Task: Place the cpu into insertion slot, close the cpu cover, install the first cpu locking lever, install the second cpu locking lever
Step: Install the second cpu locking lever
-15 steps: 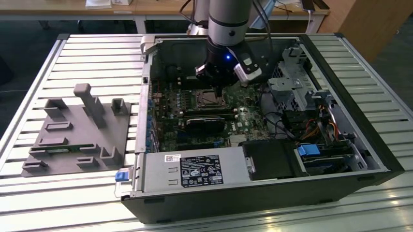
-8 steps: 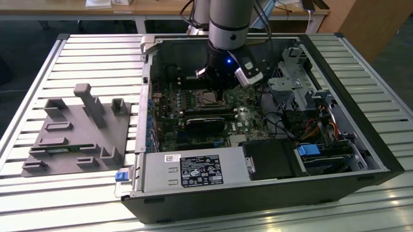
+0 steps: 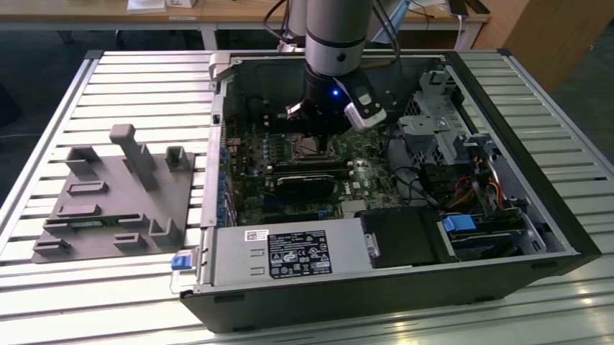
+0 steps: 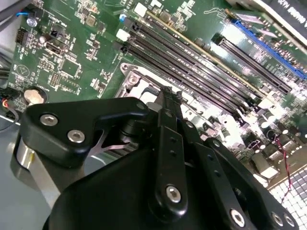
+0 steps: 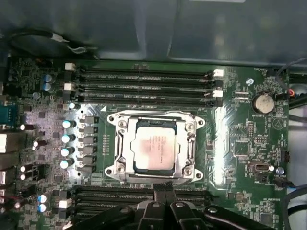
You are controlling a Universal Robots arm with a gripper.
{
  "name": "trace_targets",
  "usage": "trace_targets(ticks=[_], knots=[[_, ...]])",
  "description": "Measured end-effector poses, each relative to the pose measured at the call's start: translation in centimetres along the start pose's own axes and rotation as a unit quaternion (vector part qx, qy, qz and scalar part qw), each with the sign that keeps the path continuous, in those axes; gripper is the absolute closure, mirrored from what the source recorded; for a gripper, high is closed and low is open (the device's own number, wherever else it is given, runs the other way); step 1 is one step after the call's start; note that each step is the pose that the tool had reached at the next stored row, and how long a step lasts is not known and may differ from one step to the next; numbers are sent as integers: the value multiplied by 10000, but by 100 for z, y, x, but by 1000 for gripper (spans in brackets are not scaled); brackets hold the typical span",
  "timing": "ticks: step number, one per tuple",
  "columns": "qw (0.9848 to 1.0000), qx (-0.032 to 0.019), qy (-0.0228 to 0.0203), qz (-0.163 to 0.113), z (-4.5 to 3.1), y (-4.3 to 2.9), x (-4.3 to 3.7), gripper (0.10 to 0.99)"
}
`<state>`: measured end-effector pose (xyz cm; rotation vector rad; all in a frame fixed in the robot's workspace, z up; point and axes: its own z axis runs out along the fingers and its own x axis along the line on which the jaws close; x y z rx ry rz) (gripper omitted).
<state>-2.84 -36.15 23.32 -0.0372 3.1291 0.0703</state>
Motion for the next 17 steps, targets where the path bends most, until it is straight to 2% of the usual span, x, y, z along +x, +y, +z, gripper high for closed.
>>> trace_targets(ticks=[6,13,17], knots=[[10000,0,0,0,-1,-44,61,980],[10000,0,0,0,2,-52,173,980],[10000,0,0,-1,24,-54,184,980]])
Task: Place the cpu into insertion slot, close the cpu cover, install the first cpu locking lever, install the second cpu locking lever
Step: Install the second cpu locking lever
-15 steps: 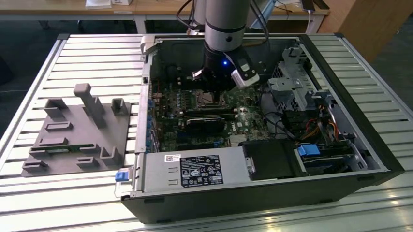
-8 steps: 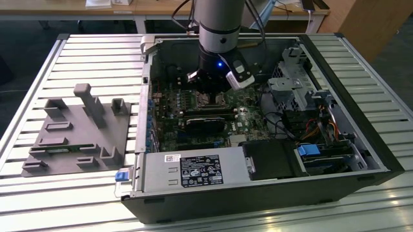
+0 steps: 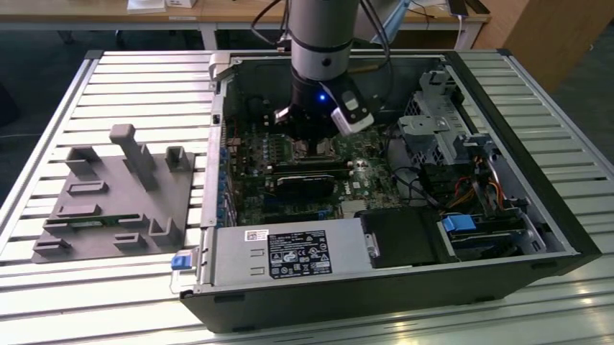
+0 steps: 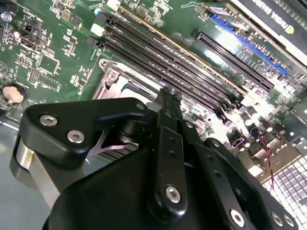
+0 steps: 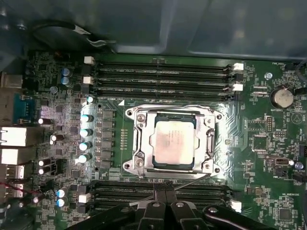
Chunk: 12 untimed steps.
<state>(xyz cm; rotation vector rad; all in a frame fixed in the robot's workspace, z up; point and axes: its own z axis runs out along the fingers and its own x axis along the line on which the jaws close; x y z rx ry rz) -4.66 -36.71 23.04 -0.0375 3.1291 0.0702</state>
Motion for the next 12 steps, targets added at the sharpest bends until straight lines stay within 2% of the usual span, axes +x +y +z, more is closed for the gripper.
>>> trace_targets(ticks=[7,12], knots=[[10000,-1,0,1,20,-68,13,980],[10000,-6,0,1,31,-83,73,980]])
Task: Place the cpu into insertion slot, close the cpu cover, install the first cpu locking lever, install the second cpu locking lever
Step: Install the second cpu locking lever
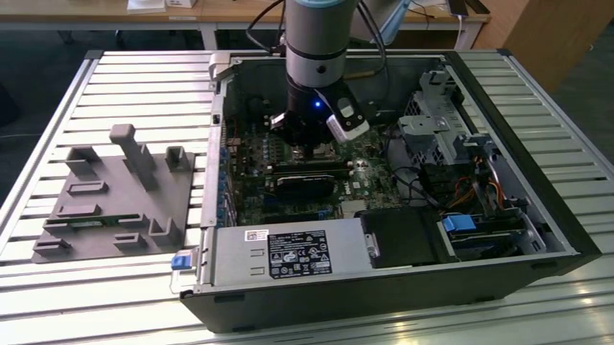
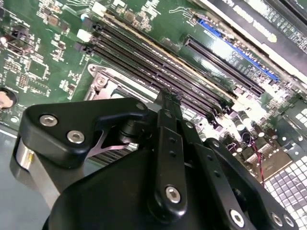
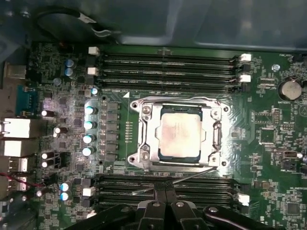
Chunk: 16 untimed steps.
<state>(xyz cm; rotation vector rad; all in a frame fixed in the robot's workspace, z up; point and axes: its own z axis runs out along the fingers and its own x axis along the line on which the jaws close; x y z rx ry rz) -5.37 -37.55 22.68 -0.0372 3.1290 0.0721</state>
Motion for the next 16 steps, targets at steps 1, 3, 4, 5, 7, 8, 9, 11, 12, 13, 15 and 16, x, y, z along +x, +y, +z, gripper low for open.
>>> trace_targets(ticks=[1,3,4,5,7,8,9,11,12,13,15,16], knots=[[10000,0,0,0,5,0,7,980],[10000,1,1,0,26,-2,11,980],[10000,1,1,-1,42,-2,12,980],[10000,0,1,-1,58,-3,12,980],[10000,-4,0,0,86,-4,13,980],[10000,-9,0,0,95,-5,14,980],[10000,-12,0,0,99,-6,15,980],[10000,-23,1,1,100,-6,16,980],[10000,-28,0,1,101,-6,16,980],[10000,-30,0,1,101,-6,16,980],[10000,-32,0,1,101,-6,16,980],[10000,-33,0,0,101,-6,16,980]])
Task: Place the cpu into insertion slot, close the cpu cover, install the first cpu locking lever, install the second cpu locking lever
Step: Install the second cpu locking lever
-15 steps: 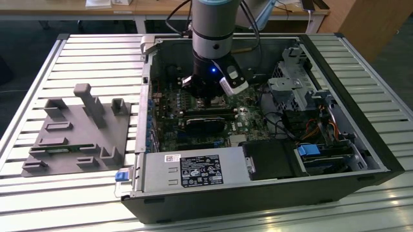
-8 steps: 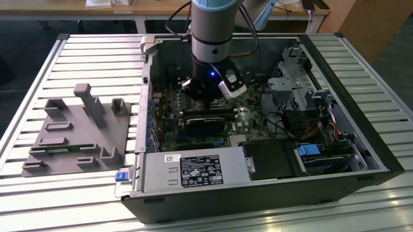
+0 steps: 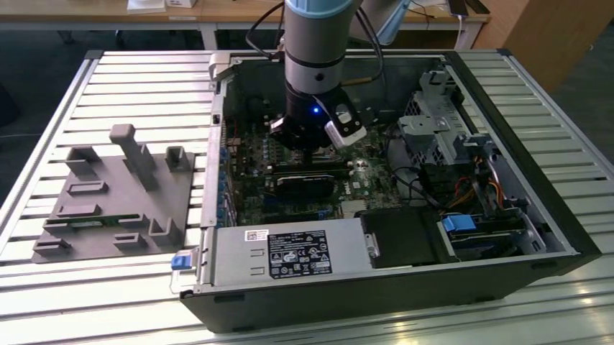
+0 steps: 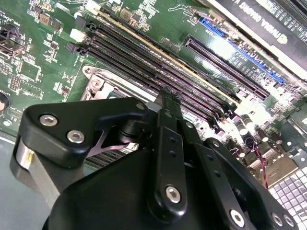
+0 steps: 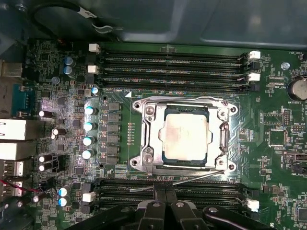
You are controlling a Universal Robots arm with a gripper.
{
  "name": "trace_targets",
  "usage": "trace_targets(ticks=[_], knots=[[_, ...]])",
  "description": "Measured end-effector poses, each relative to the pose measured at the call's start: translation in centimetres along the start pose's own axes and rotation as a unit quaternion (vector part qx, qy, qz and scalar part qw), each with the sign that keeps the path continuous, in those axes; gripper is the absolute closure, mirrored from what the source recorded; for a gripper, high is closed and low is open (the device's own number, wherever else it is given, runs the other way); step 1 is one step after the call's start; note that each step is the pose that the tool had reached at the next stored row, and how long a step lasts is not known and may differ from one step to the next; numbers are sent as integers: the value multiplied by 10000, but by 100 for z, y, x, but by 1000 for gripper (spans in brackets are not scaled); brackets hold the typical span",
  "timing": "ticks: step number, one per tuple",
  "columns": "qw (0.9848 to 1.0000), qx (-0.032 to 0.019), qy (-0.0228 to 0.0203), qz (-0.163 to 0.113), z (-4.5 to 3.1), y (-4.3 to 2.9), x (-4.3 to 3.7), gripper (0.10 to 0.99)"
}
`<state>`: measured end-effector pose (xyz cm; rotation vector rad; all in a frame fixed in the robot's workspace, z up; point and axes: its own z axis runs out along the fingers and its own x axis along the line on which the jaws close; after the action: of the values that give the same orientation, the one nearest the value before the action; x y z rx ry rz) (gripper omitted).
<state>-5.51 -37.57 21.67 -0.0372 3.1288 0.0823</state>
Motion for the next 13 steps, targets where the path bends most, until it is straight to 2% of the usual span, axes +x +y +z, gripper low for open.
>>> trace_targets(ticks=[10,11,13], knots=[[10000,-1,0,-1,0,-9,0,980],[10000,-4,0,-1,1,-19,0,980],[10000,-43,-1,1,2,-67,15,980]])
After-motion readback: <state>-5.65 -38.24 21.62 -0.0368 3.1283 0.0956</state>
